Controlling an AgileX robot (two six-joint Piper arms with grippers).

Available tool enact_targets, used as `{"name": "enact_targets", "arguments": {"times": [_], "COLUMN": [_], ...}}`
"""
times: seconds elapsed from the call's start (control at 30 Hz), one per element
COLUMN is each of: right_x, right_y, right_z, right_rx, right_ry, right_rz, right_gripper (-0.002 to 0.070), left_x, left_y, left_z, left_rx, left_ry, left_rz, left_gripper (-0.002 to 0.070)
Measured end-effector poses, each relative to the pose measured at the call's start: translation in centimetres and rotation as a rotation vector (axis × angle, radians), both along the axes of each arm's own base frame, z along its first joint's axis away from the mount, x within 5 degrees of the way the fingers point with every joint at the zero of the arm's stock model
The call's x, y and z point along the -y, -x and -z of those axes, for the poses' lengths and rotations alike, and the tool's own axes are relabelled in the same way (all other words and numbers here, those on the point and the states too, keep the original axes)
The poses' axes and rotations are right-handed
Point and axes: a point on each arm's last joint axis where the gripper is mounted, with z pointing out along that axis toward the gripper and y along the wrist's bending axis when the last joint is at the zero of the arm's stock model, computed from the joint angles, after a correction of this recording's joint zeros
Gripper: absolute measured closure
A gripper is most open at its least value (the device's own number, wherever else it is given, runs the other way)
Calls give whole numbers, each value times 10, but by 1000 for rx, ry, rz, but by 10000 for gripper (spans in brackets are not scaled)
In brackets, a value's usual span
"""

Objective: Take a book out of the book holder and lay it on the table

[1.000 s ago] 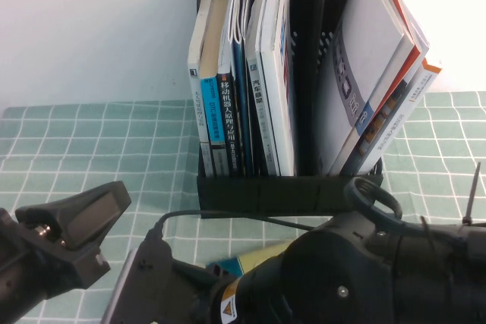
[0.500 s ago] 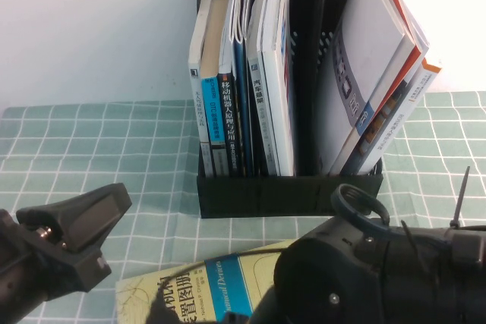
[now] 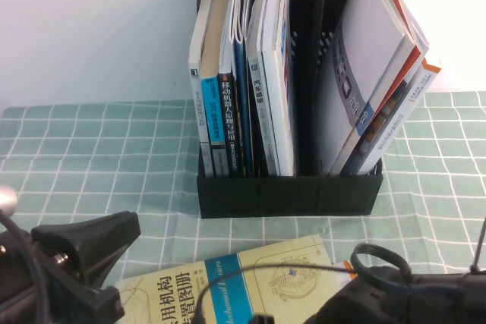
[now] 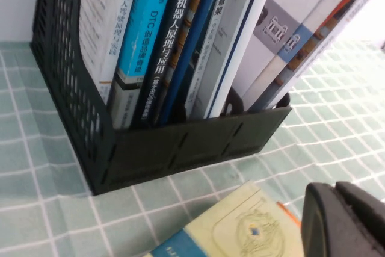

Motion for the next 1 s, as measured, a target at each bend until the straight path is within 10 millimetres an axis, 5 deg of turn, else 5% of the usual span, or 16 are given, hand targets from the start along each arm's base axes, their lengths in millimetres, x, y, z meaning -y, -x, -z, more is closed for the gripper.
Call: {"name": "enact_targets", "arguments": {"times": [0.17, 0.27, 0.43, 0.6, 0.73, 1.0], "right_x": [5, 27, 97, 170, 207, 245], "right_y": [-18, -39, -73, -70, -46, 11], "right_z": [-29, -62, -125, -166, -172, -134], "right_rx": [211, 300, 458, 554, 605, 646], "right_ry": [-134, -206, -305, -304, -302, -433], "right_rz": [34, 136, 393, 593, 682, 851], "right_gripper": [677, 677, 678, 678, 678, 678], "left_x": [-1, -1, -3, -15, -37, -72], "left_y": [0, 1, 1, 1, 11, 65], "left_z": [2, 4, 6, 2, -11, -35], "left_rx": [23, 26, 39, 106, 238, 510], "left_ry": [-62, -105, -167, -225, -277, -243], "left_rz": [19, 33, 41, -16, -130, -401], "left_gripper": [678, 678, 678, 678, 678, 677]}}
